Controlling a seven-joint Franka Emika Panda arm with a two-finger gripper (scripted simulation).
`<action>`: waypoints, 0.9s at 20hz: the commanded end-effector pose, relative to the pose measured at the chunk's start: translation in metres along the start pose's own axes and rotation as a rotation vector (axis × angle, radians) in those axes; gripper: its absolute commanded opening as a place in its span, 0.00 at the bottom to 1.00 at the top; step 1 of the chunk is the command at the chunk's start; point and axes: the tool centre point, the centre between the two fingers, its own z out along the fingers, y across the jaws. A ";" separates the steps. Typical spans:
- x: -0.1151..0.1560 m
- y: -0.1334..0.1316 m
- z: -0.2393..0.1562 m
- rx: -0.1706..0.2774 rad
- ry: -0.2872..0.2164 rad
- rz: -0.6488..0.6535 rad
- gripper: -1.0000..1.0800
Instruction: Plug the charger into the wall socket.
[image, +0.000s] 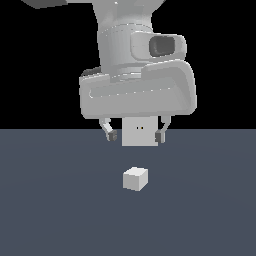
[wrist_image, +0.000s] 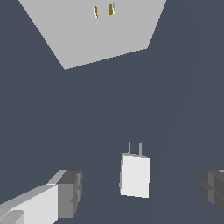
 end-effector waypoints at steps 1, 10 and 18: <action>-0.004 0.002 0.005 -0.005 0.019 0.029 0.96; -0.014 0.006 0.017 -0.020 0.059 0.092 0.96; -0.015 0.006 0.020 -0.022 0.063 0.100 0.96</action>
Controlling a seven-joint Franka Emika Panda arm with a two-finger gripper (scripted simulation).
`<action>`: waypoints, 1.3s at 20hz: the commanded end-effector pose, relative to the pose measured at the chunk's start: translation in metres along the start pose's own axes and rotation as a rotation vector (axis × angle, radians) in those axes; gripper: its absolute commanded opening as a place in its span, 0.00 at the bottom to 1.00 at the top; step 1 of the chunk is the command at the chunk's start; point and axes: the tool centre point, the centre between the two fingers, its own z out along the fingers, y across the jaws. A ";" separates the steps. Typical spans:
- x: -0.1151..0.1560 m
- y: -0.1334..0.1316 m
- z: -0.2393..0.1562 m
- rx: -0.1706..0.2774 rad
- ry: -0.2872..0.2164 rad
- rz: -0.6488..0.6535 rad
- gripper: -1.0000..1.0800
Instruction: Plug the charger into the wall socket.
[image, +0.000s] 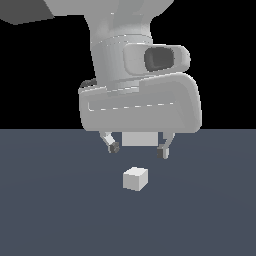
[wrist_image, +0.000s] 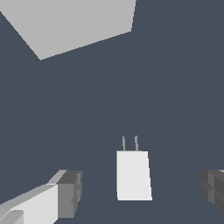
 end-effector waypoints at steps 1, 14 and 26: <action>0.000 0.000 0.000 0.000 0.000 0.000 0.96; -0.013 0.000 0.040 0.001 -0.001 0.002 0.96; -0.016 0.000 0.048 0.001 -0.001 0.002 0.00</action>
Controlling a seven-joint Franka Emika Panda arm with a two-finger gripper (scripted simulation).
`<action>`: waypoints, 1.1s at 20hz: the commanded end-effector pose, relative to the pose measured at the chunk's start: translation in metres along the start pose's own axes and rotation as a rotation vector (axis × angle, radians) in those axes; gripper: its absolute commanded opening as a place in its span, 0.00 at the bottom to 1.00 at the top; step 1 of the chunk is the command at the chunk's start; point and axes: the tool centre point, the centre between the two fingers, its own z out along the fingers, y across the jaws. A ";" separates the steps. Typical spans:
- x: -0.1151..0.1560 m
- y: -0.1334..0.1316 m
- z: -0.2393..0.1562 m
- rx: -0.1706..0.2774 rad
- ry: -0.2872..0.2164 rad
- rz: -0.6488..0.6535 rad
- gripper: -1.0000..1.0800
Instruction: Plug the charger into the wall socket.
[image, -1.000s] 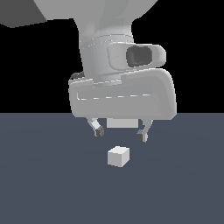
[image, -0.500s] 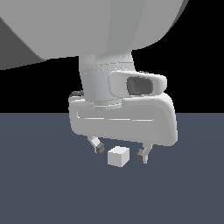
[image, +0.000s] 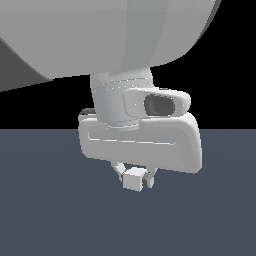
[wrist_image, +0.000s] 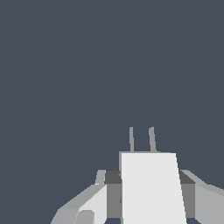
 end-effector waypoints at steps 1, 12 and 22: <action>0.000 0.000 0.000 0.000 0.000 0.000 0.00; 0.008 0.000 -0.006 0.010 0.002 -0.034 0.00; 0.041 -0.003 -0.031 0.052 0.006 -0.174 0.00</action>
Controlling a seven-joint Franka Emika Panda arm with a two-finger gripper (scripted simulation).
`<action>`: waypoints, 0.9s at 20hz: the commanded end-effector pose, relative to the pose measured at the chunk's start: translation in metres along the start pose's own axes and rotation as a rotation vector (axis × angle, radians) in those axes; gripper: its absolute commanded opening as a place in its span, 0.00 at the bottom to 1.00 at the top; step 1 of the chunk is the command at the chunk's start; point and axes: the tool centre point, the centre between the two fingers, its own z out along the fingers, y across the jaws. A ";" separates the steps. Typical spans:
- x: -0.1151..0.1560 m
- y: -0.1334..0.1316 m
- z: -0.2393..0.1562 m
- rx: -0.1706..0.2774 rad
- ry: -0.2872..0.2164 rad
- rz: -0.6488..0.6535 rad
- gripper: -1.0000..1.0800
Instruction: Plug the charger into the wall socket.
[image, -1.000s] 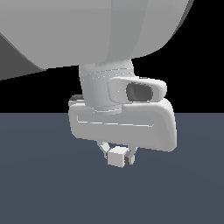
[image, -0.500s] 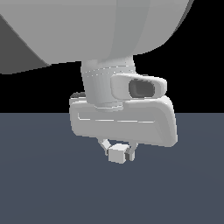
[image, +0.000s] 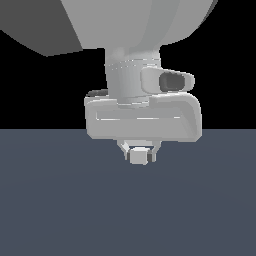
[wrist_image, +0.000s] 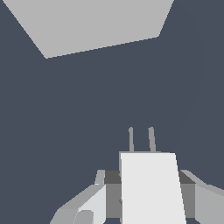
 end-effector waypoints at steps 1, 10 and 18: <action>0.010 0.000 -0.008 0.013 0.002 -0.042 0.00; 0.040 -0.005 -0.030 0.056 0.001 -0.174 0.00; 0.052 -0.009 -0.038 0.075 -0.002 -0.229 0.00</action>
